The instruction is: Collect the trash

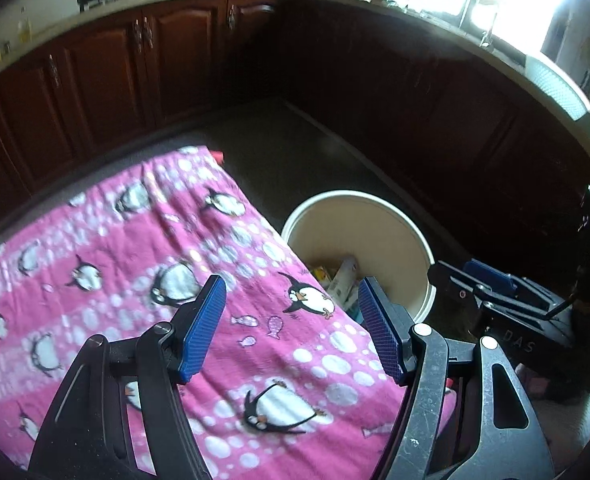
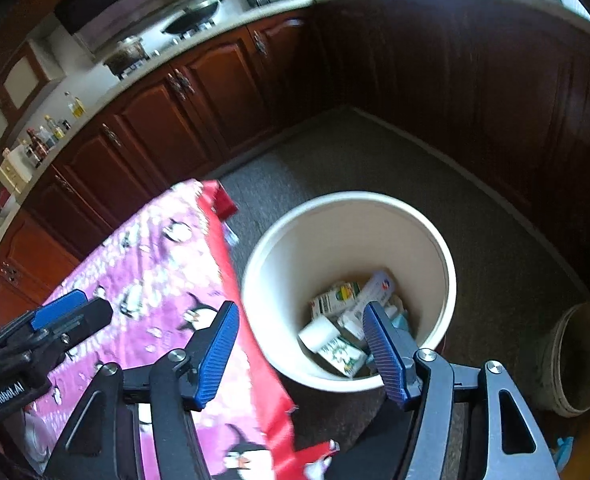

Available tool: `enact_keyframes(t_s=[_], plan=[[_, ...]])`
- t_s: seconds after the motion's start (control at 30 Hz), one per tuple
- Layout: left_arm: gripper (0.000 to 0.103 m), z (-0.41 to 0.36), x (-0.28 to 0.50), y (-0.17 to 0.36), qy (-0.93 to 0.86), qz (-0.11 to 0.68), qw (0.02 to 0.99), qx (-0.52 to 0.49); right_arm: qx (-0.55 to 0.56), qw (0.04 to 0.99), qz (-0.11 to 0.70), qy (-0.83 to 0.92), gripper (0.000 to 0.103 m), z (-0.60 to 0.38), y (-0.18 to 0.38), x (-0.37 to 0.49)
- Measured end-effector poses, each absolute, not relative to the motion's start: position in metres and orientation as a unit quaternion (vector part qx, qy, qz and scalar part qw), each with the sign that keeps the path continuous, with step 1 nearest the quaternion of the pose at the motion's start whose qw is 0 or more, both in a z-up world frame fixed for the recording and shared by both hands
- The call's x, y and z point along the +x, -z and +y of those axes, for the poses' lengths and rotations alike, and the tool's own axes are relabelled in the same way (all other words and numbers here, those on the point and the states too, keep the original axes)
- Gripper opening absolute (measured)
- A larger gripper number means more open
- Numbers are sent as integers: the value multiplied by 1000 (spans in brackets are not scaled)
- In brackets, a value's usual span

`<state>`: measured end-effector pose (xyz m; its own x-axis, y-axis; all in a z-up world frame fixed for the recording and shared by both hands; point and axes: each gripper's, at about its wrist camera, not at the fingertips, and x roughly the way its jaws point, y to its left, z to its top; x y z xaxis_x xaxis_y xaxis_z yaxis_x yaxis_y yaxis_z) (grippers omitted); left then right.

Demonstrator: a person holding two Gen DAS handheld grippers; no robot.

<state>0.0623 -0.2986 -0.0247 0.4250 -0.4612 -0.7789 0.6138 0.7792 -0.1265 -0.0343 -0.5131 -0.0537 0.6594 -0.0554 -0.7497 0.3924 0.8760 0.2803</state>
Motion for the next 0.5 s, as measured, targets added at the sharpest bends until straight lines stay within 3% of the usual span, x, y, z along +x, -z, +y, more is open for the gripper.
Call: enact_keyframes(t_s=[0.17, 0.3, 0.5], plan=[[68, -289, 45, -1, 315, 391, 860, 93, 183, 910, 346, 139, 67, -488, 20, -46], [68, -274, 37, -18, 305, 364, 876, 87, 170, 922, 314, 148, 77, -470, 0, -56], [68, -251, 27, -40, 299, 326, 894, 69, 138, 936, 276, 167, 85, -446, -22, -68]])
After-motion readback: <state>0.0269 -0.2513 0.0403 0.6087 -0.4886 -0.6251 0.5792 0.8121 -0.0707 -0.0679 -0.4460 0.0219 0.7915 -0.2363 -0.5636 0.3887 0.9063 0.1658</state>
